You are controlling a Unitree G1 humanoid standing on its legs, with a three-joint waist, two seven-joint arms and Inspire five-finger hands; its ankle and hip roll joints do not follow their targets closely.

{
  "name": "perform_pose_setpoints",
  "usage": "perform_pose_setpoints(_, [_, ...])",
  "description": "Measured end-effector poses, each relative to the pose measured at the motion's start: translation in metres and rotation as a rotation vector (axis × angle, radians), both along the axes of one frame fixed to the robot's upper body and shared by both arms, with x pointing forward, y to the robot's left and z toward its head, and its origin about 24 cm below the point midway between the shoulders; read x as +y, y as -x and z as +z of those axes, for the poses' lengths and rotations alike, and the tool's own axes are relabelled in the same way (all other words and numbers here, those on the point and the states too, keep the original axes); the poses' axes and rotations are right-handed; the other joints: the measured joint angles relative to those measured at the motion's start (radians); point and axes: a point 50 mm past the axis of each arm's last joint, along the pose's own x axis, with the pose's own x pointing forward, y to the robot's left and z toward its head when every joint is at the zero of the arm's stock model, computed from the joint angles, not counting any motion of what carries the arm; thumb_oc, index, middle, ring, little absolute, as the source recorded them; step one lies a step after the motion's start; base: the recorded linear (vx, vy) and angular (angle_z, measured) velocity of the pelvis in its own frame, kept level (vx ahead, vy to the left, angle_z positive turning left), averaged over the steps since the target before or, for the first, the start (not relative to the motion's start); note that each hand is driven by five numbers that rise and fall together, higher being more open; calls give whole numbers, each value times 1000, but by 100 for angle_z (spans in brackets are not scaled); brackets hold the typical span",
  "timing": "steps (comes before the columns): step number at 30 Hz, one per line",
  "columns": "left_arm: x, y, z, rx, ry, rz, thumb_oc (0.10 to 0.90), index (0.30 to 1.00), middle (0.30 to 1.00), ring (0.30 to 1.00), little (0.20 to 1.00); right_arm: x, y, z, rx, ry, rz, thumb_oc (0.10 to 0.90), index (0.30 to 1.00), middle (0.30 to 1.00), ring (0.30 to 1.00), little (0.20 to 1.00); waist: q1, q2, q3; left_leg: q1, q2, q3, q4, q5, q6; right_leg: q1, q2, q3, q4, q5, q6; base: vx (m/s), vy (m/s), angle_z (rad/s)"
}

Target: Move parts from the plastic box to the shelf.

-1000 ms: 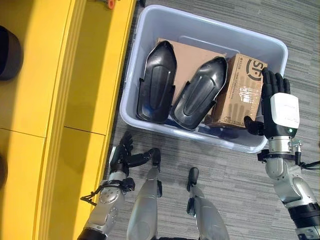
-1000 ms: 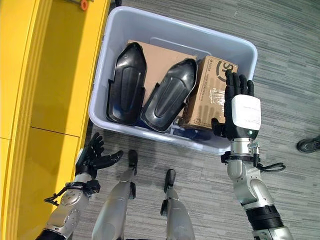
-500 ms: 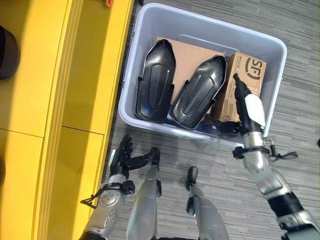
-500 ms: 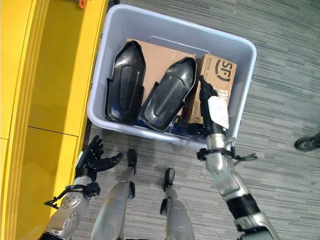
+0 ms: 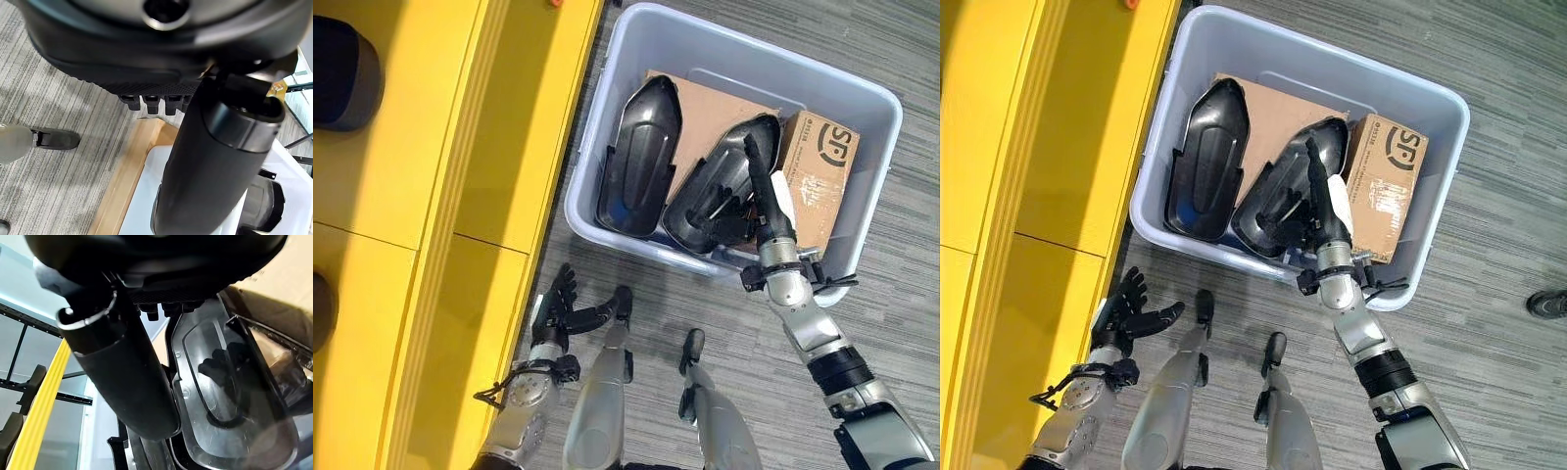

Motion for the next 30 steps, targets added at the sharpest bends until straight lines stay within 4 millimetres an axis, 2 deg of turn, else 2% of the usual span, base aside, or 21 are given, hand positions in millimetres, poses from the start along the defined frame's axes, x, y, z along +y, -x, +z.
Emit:
perform_pose_setpoints(5, [0,0,0,2,1,0,900,1000,1000,1000,1000,1,-2,-4,22,-12,4,900,1000,1000,1000,1000,5,0,0,-11,-1,-2,0,0,0,-8,0,-2,-2,0,0,0,0,0])
perform_pose_setpoints(15, [0,0,0,1,1,-2,900,1000,1000,1000,1000,-12,-24,-10,109,-13,-73,900,1000,1000,1000,1000,16,1,0,-20,-3,-15,0,1,-1,-10,2,-14,-8,0,0,0,2,2])
perform_pose_setpoints(30, [-1,0,-1,3,38,-13,900,1000,1000,1000,1000,-27,-54,21,107,-70,-173,900,1000,1000,1000,1000,42,9,0,-65,-5,-21,1,5,-6,-56,1,-20,3,-7,1,11,-5,1])
